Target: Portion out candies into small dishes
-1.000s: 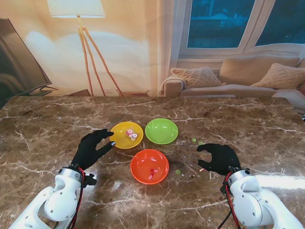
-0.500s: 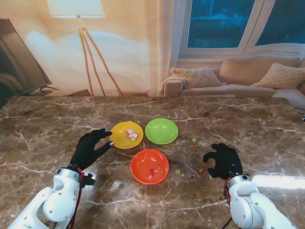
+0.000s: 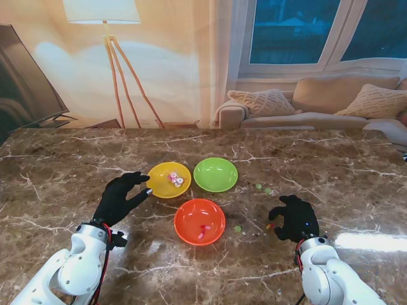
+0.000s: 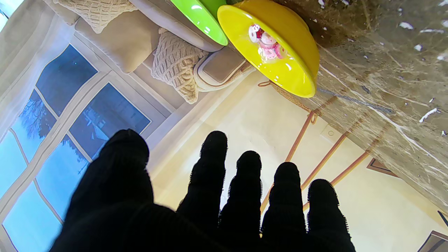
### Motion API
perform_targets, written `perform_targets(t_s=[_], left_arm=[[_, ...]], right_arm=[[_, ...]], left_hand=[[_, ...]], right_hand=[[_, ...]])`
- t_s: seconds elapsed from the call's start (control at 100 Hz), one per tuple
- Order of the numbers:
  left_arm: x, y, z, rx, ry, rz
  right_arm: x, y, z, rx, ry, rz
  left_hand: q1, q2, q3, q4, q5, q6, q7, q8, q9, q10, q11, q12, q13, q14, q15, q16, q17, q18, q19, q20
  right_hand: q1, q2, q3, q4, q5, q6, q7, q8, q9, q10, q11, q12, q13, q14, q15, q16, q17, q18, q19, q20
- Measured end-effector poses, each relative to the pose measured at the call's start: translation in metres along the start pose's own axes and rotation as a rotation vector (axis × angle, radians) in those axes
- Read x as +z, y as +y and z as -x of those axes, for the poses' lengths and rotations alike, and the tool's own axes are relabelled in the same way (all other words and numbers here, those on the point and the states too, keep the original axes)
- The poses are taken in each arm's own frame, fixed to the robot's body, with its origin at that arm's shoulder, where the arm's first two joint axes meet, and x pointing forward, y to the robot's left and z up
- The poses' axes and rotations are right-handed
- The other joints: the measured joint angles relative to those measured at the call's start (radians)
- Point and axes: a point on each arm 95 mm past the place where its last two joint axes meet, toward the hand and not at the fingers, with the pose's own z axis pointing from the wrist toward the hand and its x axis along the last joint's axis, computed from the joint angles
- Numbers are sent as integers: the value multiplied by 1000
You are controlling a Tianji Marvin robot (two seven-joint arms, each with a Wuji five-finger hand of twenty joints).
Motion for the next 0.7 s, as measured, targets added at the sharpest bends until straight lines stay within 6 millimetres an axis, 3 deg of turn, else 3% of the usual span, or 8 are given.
perform_targets(t_s=[0.03, 0.11, 0.24, 0.43, 0.52, 0.7], left_arm=[[0, 0, 0, 1, 0, 0], [0, 0, 0, 4, 0, -2], [0, -1, 0, 6, 0, -5], [0, -1, 0, 8, 0, -5], [0, 0, 0, 8, 0, -5], [0, 0, 0, 9, -2, -4]], right_arm=[[1, -1, 0, -1, 1, -1], [2, -3, -1, 0, 2, -5], [4, -4, -3, 1, 0, -3], [7, -5, -4, -1, -14, -7], [9, -6, -4, 0, -22, -4], [9, -6, -4, -1, -28, -2]], left_hand=[[0, 0, 0, 0, 0, 0, 0, 1, 0, 0, 0, 0, 0, 0, 0, 0, 0, 0, 0, 0], [0, 0, 0, 0, 0, 0, 0, 1, 0, 0, 0, 0, 0, 0, 0, 0, 0, 0, 0, 0], [0, 0, 0, 0, 0, 0, 0, 2, 0, 0, 0, 0, 0, 0, 0, 0, 0, 0, -5, 2], [0, 0, 0, 0, 0, -2, 0, 3, 0, 0, 0, 0, 0, 0, 0, 0, 0, 0, -6, 9], [0, 0, 0, 0, 0, -4, 0, 4, 0, 0, 0, 0, 0, 0, 0, 0, 0, 0, -6, 9], [0, 0, 0, 0, 1, -6, 1, 4, 0, 1, 0, 1, 0, 0, 0, 0, 0, 0, -6, 11]], right_hand=[[0, -2, 0, 0, 0, 0, 5, 1, 0, 0, 0, 0, 0, 0, 0, -5, 0, 0, 0, 0], [0, -4, 0, -64, 7, -1, 31, 1, 15, 0, 8, -2, 1, 0, 6, -9, 1, 0, 3, 0], [2, -29, 0, -126, 10, -52, 121, -12, 40, -1, 20, -10, 4, 0, 8, -9, 19, 2, 26, 12], [9, -48, 4, -139, 20, -82, 268, -74, 88, -6, 31, -10, 58, 1, 21, -9, 40, 18, 63, 13], [8, -48, 6, -168, 42, -79, 350, -128, 112, -9, 37, -10, 69, 1, 21, -9, 42, 25, 66, 13], [7, -48, 1, -182, 94, -79, 395, -163, 174, -21, 50, -10, 119, 1, 21, -9, 61, 26, 91, 13]])
